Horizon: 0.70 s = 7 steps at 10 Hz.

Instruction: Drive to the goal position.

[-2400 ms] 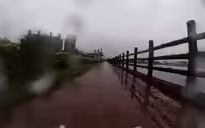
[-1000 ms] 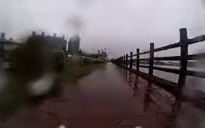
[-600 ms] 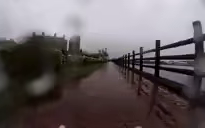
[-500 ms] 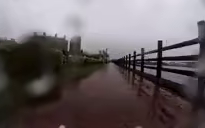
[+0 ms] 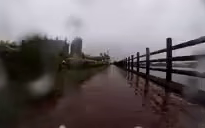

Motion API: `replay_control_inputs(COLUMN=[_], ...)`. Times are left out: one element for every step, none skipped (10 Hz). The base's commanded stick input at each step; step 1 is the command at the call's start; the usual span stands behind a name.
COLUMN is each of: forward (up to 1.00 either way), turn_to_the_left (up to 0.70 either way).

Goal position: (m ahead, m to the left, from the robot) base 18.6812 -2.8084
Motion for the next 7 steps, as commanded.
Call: replay_control_inputs(forward=[1.00, 1.00, 1.00, 1.00, 1.00, 1.00, 1.00], turn_to_the_left=[0.00, -0.11, -0.22, -0.32, -0.07, 0.00, 0.00])
